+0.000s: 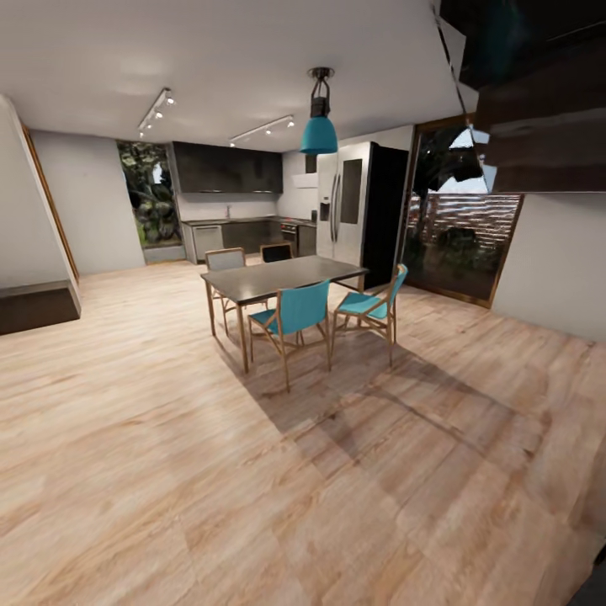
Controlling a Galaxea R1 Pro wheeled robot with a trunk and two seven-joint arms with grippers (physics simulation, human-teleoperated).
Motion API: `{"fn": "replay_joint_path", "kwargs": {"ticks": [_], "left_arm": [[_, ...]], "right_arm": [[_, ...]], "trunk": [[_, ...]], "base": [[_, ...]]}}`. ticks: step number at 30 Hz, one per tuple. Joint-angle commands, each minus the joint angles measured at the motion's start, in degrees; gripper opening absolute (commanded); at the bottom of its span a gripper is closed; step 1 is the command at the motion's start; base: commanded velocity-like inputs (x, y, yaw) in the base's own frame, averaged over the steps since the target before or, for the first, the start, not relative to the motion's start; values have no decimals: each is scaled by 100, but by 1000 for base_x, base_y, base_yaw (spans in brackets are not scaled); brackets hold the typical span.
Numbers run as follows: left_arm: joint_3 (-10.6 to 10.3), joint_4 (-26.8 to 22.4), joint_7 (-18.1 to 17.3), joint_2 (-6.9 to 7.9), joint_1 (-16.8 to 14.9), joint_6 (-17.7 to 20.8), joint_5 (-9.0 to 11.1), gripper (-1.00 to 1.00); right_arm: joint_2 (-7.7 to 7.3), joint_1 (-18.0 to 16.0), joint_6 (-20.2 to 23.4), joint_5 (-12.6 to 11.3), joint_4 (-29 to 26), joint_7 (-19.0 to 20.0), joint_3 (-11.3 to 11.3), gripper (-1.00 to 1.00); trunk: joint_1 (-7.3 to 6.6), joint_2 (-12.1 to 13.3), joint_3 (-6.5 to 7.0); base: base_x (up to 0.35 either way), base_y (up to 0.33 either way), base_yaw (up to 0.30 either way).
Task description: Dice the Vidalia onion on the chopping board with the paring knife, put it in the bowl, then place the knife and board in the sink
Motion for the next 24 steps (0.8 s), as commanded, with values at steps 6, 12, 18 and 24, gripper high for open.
{"fn": "replay_joint_path", "kwargs": {"ticks": [6, 12, 18, 24], "left_arm": [[3, -4, -6, 1, 1, -11, 14, 100], [2, 3, -6, -1, 1, -11, 14, 100], [4, 4, -6, 6, 1, -10, 14, 100], [3, 5, -6, 3, 1, -10, 18, 100]], "right_arm": [[0, -1, -11, -3, -1, -2, 2, 100], [0, -1, -13, -3, -1, -2, 2, 100], [0, -1, -10, -3, -1, -2, 2, 100], [0, -1, -10, -3, -1, -2, 2, 100]], "trunk": [[3, -3, -4], [3, -3, -4], [3, -3, -4], [3, -3, -4]], "base": [[266, 223, 285], [266, 223, 285], [266, 223, 285], [264, 223, 285]]}}
